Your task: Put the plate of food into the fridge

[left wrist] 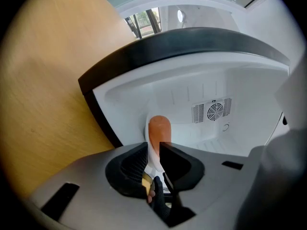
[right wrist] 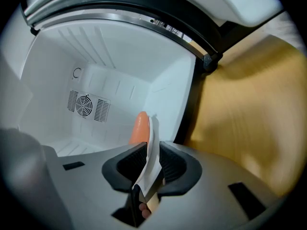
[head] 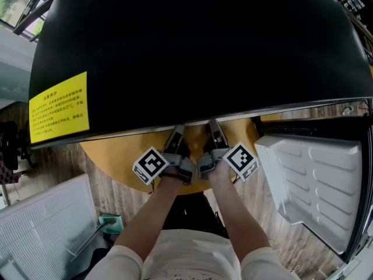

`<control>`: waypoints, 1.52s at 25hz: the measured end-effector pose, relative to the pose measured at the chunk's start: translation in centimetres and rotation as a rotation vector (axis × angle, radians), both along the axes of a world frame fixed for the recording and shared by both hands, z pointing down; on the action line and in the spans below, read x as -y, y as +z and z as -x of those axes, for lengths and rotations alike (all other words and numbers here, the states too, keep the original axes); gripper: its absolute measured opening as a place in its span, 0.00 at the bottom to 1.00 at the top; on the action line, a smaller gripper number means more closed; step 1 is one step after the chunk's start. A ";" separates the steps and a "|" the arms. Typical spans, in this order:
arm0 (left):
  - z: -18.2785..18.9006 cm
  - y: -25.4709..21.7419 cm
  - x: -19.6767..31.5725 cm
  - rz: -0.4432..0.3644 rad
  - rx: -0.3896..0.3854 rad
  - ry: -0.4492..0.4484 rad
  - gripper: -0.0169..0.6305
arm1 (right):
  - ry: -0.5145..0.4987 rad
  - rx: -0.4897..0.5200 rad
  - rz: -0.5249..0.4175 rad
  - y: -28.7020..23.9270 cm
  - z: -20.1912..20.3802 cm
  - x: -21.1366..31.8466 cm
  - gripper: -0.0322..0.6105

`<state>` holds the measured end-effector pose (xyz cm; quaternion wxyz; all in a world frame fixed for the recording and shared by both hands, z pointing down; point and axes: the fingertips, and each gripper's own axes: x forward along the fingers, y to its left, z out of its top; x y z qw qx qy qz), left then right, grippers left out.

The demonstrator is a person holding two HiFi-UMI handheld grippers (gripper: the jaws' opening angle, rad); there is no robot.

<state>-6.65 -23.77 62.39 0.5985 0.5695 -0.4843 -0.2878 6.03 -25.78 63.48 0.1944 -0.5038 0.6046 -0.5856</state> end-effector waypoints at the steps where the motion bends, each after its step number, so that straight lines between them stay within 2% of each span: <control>1: 0.0 -0.1 -0.4 -0.001 0.007 0.006 0.15 | -0.001 -0.001 0.001 -0.1 0.0 -0.4 0.17; 3: -0.2 -0.7 -1.2 -0.013 0.000 0.014 0.15 | -0.006 -0.006 0.006 -0.1 -0.1 -1.5 0.17; 6: -1.0 -2.6 -2.0 -0.076 -0.096 0.008 0.15 | -0.012 -0.002 0.011 -0.4 0.0 -3.1 0.17; 10: -1.2 -2.8 -4.8 -0.038 -0.053 0.055 0.15 | -0.053 -0.005 -0.004 -1.7 1.0 -5.3 0.17; 13: -1.0 -3.0 -7.1 -0.022 0.021 0.112 0.15 | -0.101 -0.029 -0.025 -2.9 1.4 -7.0 0.17; 20: 0.3 -6.2 -12.3 -0.052 0.127 0.226 0.14 | -0.202 -0.148 -0.048 -5.8 0.9 -12.8 0.17; 23: 0.5 -7.8 -14.8 -0.056 0.193 0.298 0.10 | -0.241 -0.211 -0.044 -7.1 0.2 -15.5 0.13; 26: 0.3 -9.6 -16.7 -0.088 0.259 0.386 0.08 | -0.295 -0.330 -0.072 -8.5 -0.3 -17.0 0.11; 31: 0.2 -12.2 -19.8 -0.168 0.474 0.502 0.06 | -0.424 -0.460 -0.146 -11.2 0.7 -19.8 0.10; 35: 0.1 -13.0 -20.9 -0.194 0.679 0.554 0.06 | -0.507 -0.615 -0.206 -12.4 1.5 -21.8 0.10; 38: -0.5 -13.5 -21.3 -0.199 0.733 0.575 0.06 | -0.544 -0.692 -0.220 -12.7 2.0 -22.4 0.09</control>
